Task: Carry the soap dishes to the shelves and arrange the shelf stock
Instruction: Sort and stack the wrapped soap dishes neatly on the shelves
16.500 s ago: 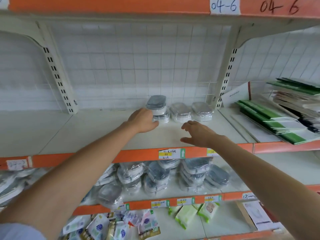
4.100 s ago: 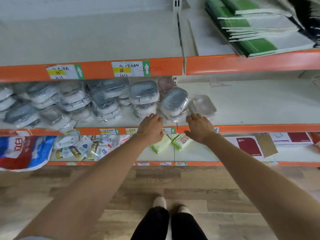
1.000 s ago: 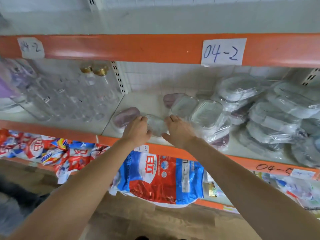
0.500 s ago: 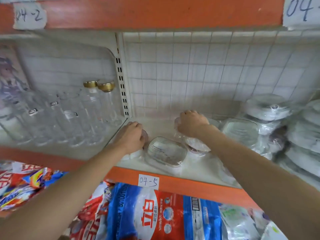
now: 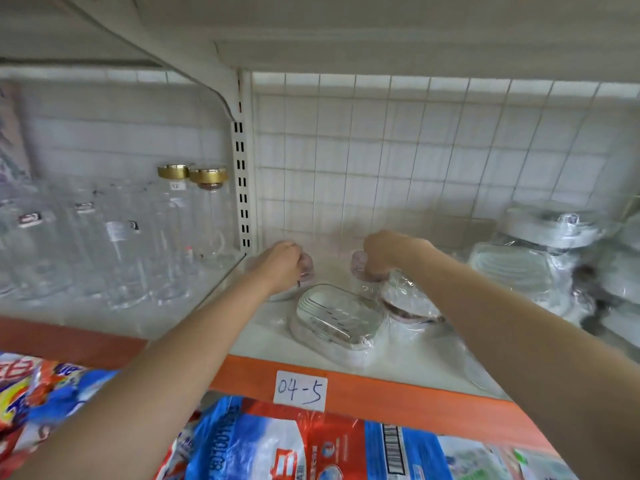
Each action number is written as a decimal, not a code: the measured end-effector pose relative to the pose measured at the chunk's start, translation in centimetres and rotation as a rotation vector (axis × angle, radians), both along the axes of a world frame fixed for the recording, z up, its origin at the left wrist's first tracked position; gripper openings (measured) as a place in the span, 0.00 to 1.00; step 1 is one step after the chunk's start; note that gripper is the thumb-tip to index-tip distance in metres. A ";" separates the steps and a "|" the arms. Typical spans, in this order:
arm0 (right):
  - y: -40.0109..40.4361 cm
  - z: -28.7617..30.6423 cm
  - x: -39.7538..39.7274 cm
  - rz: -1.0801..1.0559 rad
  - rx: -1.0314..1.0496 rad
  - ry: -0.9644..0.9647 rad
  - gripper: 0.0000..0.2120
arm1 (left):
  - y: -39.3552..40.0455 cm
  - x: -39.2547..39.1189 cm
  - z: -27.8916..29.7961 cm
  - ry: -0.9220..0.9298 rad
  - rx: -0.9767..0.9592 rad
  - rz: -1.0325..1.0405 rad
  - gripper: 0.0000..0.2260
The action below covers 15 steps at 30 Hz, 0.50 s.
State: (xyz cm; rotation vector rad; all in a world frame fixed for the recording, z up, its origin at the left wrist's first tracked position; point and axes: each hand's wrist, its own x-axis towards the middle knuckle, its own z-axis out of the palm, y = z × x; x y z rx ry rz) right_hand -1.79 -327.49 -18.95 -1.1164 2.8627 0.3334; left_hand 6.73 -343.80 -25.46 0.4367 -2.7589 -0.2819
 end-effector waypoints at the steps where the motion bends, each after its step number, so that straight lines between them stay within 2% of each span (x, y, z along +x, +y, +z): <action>1: -0.2 -0.2 -0.4 -0.005 -0.002 0.005 0.10 | -0.1 -0.5 -0.1 0.002 -0.002 -0.010 0.11; 5: -1.1 -0.9 -2.0 -0.023 0.026 0.041 0.04 | -0.7 -0.9 0.1 0.025 -0.023 -0.052 0.11; 8: -1.5 -0.9 -2.0 -0.052 0.060 0.020 0.12 | -1.6 0.7 0.3 0.003 -0.069 -0.073 0.14; 11: -2.1 -0.9 -2.0 -0.004 0.060 0.003 0.06 | -3.0 2.1 0.2 -0.046 -0.087 -0.062 0.16; 15: -3.1 -1.1 -1.7 0.070 -0.014 -0.037 0.18 | -4.2 2.9 0.3 -0.028 -0.111 -0.051 0.15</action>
